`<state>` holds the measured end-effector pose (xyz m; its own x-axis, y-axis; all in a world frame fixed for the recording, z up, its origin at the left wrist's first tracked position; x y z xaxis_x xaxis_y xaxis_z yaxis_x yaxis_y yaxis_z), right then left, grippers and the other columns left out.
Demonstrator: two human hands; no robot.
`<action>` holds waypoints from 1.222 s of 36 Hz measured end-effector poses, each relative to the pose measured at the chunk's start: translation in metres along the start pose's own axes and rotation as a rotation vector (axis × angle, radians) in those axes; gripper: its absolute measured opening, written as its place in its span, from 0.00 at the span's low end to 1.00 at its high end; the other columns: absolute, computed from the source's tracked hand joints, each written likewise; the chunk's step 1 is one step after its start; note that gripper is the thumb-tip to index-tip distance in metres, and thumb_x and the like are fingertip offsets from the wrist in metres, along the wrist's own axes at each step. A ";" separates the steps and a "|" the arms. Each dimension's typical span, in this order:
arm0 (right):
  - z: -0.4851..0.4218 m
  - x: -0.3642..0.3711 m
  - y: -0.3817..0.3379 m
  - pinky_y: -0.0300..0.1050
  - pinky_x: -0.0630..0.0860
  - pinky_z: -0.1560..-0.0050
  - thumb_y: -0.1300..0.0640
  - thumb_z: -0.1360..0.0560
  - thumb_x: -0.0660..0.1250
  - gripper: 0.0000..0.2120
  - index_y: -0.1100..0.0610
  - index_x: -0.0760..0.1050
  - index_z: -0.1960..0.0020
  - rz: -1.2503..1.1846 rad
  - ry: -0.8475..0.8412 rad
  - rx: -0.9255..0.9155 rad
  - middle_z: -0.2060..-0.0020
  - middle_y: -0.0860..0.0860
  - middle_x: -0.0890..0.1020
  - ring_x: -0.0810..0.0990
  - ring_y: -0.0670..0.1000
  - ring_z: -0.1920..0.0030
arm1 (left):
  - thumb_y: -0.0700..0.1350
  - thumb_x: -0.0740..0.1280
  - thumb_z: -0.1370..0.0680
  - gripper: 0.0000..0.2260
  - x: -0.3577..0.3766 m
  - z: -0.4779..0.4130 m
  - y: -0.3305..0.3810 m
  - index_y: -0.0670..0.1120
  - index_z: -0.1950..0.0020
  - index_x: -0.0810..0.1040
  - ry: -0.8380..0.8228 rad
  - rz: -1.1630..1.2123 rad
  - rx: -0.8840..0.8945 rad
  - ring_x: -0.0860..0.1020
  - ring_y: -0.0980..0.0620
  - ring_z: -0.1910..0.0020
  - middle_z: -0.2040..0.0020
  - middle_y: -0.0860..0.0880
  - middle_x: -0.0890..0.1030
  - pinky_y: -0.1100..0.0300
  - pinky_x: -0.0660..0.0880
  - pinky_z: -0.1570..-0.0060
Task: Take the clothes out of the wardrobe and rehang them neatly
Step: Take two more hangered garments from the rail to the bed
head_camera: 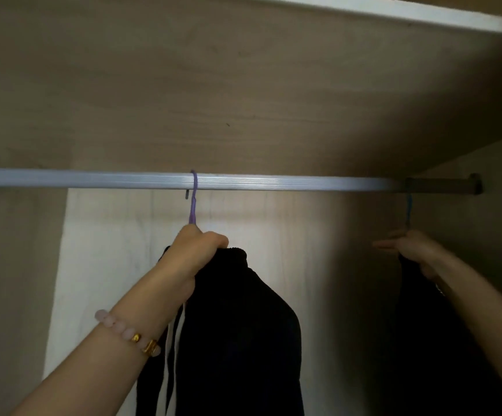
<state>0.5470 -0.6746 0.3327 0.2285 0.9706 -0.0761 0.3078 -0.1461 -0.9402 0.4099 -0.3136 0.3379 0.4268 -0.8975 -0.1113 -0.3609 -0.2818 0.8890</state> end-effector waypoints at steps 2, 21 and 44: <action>0.000 0.010 -0.004 0.45 0.68 0.37 0.71 0.21 0.56 0.23 0.69 0.57 0.28 0.011 -0.029 -0.023 0.35 0.65 0.73 0.75 0.59 0.38 | 0.36 0.66 0.28 0.14 -0.001 0.000 -0.002 0.35 0.44 0.71 -0.008 0.053 -0.035 0.76 0.48 0.66 0.60 0.42 0.76 0.57 0.73 0.65; 0.081 0.074 -0.102 0.36 0.80 0.64 0.73 0.23 0.57 0.12 0.66 0.71 0.41 -0.311 -0.412 -0.274 0.62 0.56 0.81 0.82 0.45 0.71 | 0.33 0.61 0.24 0.09 -0.029 -0.001 0.016 0.35 0.61 0.78 -0.044 0.454 0.007 0.83 0.52 0.69 0.69 0.45 0.83 0.57 0.75 0.56; 0.203 0.121 -0.025 0.35 0.78 0.62 0.68 0.38 0.66 0.17 0.65 0.77 0.50 -0.226 -0.830 -0.242 0.64 0.54 0.85 0.83 0.48 0.64 | 0.28 0.55 0.22 0.12 -0.068 0.049 -0.006 0.42 0.52 0.74 -0.141 0.322 -0.174 0.78 0.59 0.80 0.56 0.50 0.77 0.66 0.74 0.81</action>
<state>0.3797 -0.5150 0.2792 -0.5745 0.7933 -0.2015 0.4721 0.1201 -0.8733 0.3427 -0.2674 0.3182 0.1922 -0.9718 0.1369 -0.3071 0.0729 0.9489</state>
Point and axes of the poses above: each hand's wrist, its own z-axis away from the middle knuckle, its own x-axis out of the palm, y = z × x, the point moved 8 cm from there along -z, towards the middle knuckle
